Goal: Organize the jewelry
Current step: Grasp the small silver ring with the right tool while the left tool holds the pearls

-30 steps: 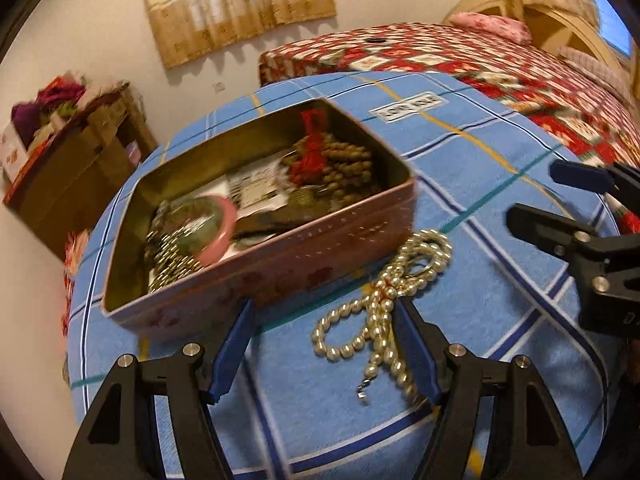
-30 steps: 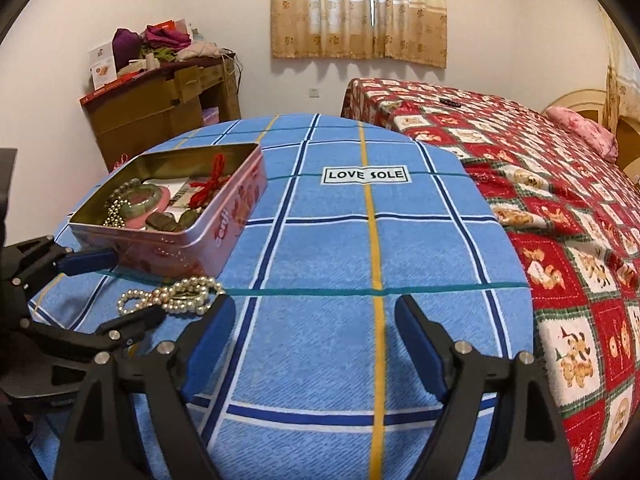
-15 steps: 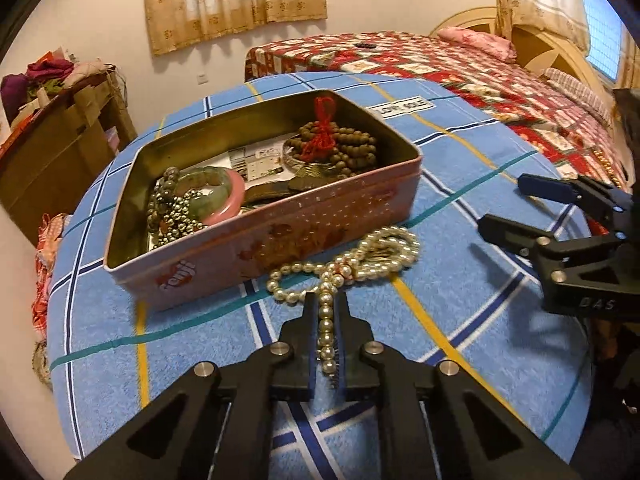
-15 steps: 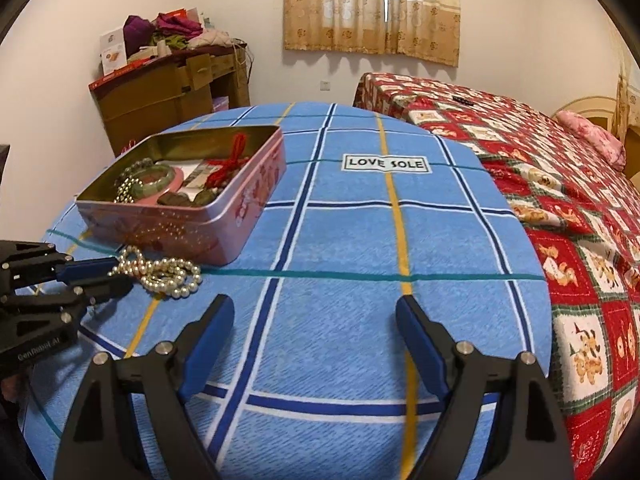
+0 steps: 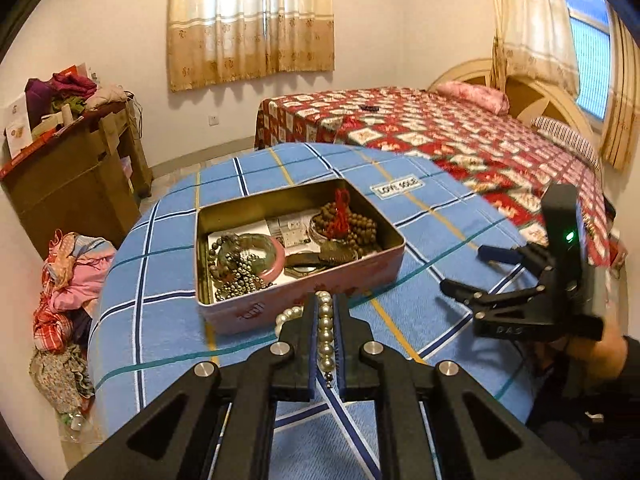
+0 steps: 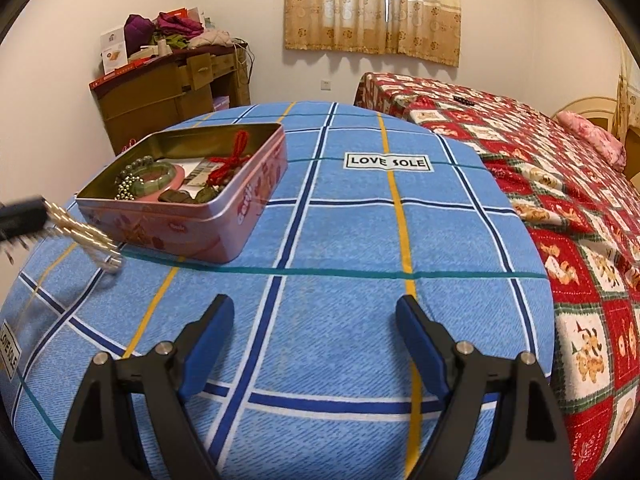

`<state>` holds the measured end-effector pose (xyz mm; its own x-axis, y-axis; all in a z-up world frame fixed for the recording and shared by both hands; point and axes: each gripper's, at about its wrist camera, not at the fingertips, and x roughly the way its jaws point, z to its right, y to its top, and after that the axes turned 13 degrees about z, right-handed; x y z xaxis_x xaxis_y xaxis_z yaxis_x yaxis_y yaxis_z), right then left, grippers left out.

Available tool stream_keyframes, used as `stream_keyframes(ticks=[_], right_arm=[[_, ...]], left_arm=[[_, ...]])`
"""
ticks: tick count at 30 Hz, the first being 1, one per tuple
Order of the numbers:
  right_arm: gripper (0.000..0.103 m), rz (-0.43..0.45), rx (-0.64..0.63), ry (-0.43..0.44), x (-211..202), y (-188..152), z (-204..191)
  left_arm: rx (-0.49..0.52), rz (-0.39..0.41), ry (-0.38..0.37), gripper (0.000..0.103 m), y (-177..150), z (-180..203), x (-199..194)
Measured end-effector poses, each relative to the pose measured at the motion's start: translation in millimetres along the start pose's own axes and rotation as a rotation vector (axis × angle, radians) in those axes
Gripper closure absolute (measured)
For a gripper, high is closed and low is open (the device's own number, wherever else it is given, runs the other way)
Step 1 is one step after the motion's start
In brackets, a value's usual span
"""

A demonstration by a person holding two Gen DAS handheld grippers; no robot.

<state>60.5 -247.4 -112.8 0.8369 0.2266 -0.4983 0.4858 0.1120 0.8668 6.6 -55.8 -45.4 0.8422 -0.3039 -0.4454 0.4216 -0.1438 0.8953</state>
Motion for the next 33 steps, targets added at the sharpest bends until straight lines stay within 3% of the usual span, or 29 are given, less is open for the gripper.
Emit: stream_keyframes(ticks=[9, 16, 22, 33], right_arm=[[0.018, -0.001, -0.027, 0.007, 1, 1, -9], [0.018, 0.003, -0.06, 0.1, -3, 8, -36], [0.019, -0.015, -0.113, 0.19, 8, 18, -77], [0.042, -0.116, -0.22, 0.279, 36, 21, -133]], left_arm=[[-0.034, 0.017, 0.011, 0.097, 1, -14, -4], [-0.019, -0.016, 0.144, 0.097, -14, -41, 7], [-0.032, -0.056, 0.198, 0.097, -31, -66, 15], [-0.087, -0.124, 0.217, 0.097, -61, -94, 26]])
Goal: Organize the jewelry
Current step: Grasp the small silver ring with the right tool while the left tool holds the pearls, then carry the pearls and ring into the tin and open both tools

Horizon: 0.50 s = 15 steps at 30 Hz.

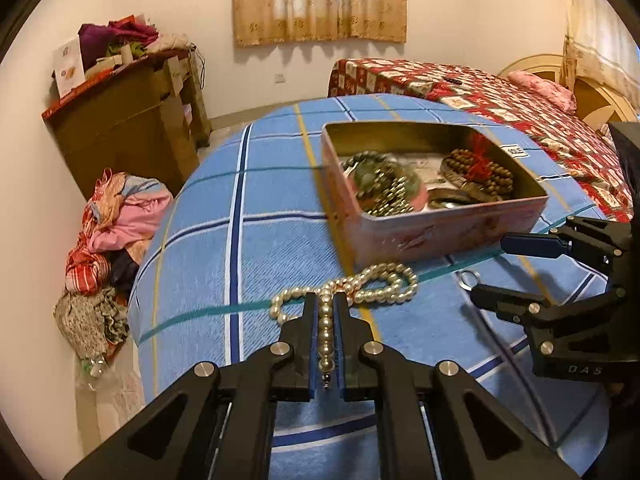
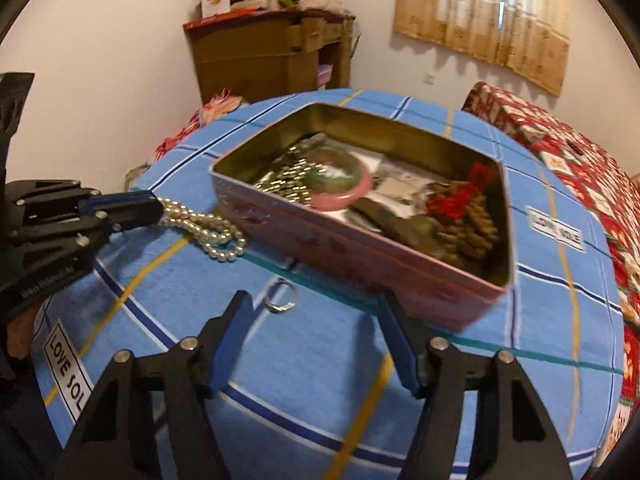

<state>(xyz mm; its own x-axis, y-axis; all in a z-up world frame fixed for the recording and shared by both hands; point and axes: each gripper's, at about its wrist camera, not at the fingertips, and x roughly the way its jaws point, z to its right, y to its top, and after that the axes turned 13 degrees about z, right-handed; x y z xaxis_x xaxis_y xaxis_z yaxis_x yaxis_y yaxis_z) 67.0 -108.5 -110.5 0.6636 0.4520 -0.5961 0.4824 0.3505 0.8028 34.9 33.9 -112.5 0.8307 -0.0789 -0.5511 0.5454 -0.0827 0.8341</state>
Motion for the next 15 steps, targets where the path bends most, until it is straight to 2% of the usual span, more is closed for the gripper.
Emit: stream_keyframes(ticks=[5, 9, 10, 12, 14, 15], right_arm=[[0.048, -0.055, 0.002, 0.011, 12, 1, 0], [0.052, -0.056, -0.008, 0.016, 10, 0, 0], [0.055, -0.054, -0.011, 0.02, 9, 0, -1], [0.071, -0.05, -0.033, 0.029, 7, -1, -7], [0.082, -0.046, -0.051, 0.041, 6, -2, -12], [0.081, -0.044, -0.059, 0.039, 6, -3, -13]], left_arm=[[-0.005, 0.007, -0.004, 0.097, 0, 0, 2], [-0.004, -0.001, -0.024, 0.097, -2, 3, 3], [-0.004, -0.003, -0.026, 0.097, -2, 4, 3], [-0.004, -0.007, -0.036, 0.097, -3, 5, 3], [-0.006, -0.004, -0.042, 0.097, -2, 8, 1], [-0.005, 0.0, -0.044, 0.097, -1, 8, -1]])
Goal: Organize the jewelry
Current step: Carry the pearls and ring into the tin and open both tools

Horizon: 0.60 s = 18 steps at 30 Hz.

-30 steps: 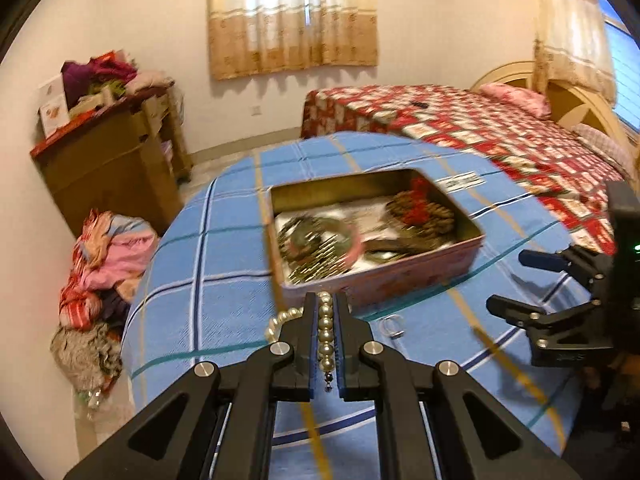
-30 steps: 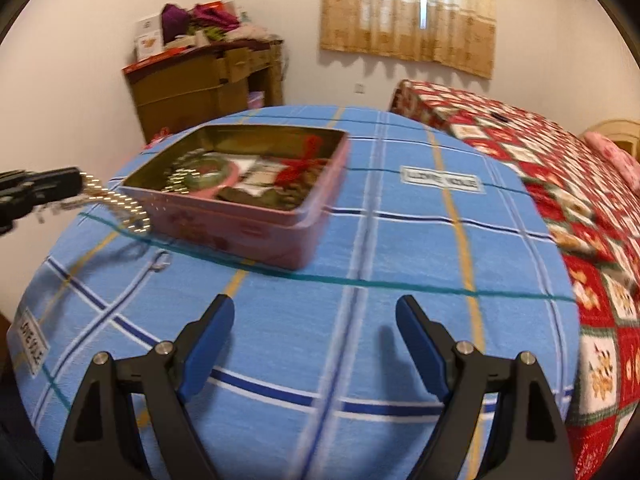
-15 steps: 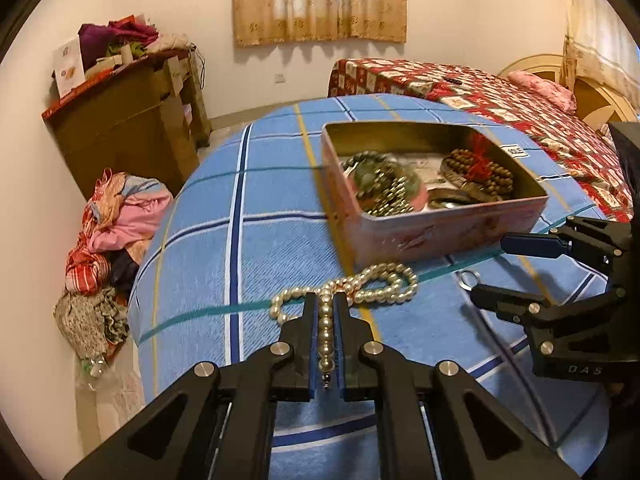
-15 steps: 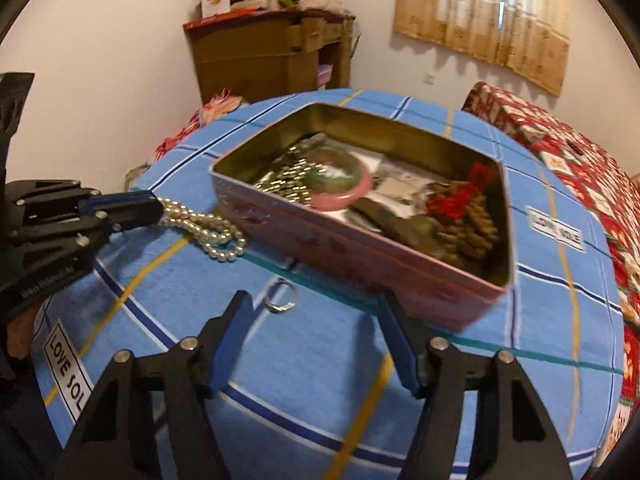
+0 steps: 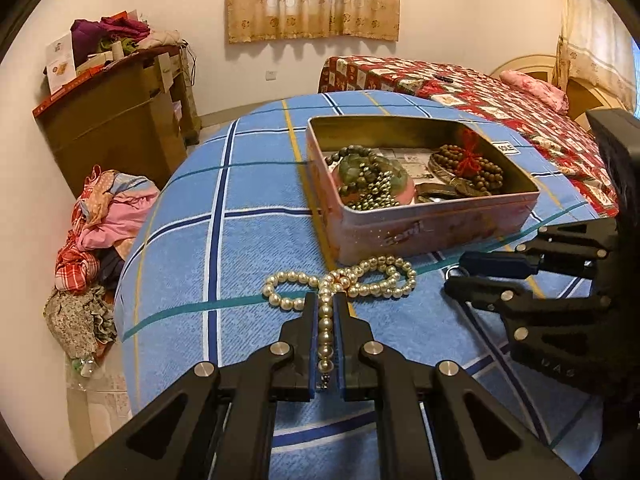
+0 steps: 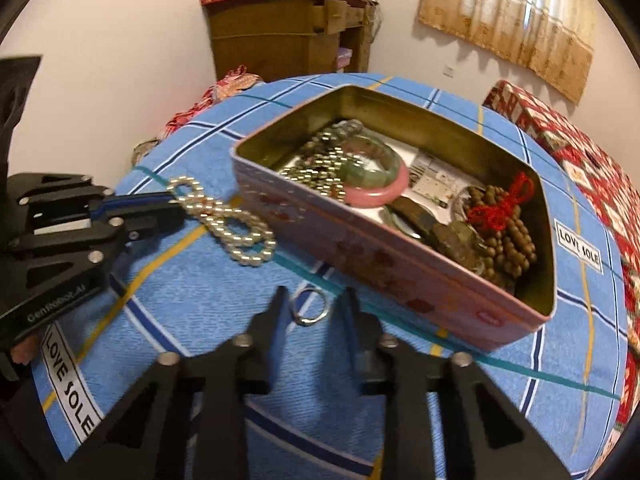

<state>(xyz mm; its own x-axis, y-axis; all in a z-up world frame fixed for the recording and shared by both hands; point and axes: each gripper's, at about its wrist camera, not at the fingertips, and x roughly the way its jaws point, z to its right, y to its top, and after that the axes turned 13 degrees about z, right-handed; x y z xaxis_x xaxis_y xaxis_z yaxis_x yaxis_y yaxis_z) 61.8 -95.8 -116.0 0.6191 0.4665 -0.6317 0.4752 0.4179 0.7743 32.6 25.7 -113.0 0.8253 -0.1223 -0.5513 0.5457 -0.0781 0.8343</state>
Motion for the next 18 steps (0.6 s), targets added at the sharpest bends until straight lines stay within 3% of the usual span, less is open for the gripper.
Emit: stream_keyframes(ticks=[9, 18], right_arm=[[0.082, 0.037, 0.02, -0.003, -16, -1, 4], [0.082, 0.142, 0.039, -0.039, -58, 8, 18]], left_arm=[[0.0, 0.049, -0.019, 0.097, 16, 4, -20], [0.01, 0.134, -0.041, 0.097, 43, 11, -52]])
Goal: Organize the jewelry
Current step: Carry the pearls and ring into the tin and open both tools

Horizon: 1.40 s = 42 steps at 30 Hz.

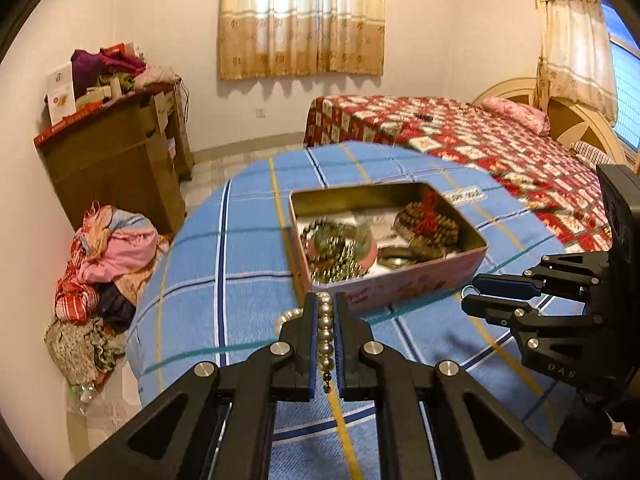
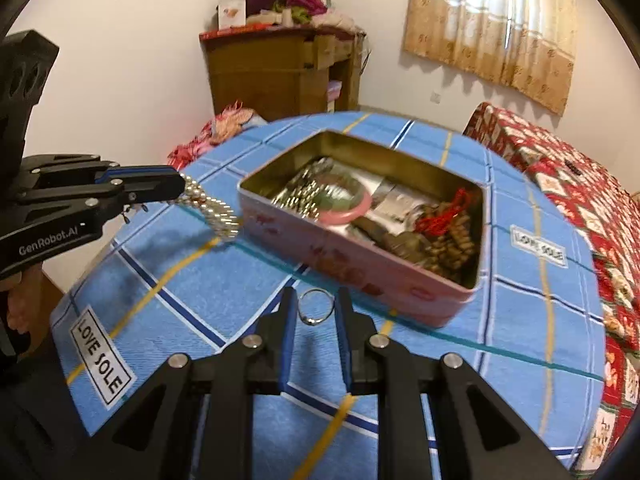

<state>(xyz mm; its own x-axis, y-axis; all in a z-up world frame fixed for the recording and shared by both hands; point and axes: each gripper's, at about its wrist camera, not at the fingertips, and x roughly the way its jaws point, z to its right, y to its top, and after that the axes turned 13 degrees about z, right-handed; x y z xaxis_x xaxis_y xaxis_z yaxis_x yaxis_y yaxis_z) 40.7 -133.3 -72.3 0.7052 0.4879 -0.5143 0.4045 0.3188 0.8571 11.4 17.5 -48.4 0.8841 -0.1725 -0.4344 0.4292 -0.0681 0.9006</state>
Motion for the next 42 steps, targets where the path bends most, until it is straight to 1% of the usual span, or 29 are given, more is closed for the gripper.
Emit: stream_keyframes(ticks=[4, 9, 17, 29, 42], right_arm=[[0.082, 0.033, 0.007, -0.021, -5, 9, 9], [0.082, 0.065, 0.018, -0.045, -8, 19, 23], [0.082, 0.088, 0.027, -0.072, -2, 31, 39], [0.082, 0.117, 0.026, -0.09, 6, 47, 53], [0.082, 0.107, 0.047, -0.108, 29, 54, 66]], left_arm=[[0.01, 0.038, -0.006, 0.097, 16, 4, -8], [0.031, 0.065, -0.005, 0.097, 32, 8, -11], [0.06, 0.094, -0.001, 0.097, 55, 15, 1], [0.099, 0.072, 0.0, 0.097, 68, 24, 38], [0.113, 0.033, 0.009, 0.097, 67, 26, 72]])
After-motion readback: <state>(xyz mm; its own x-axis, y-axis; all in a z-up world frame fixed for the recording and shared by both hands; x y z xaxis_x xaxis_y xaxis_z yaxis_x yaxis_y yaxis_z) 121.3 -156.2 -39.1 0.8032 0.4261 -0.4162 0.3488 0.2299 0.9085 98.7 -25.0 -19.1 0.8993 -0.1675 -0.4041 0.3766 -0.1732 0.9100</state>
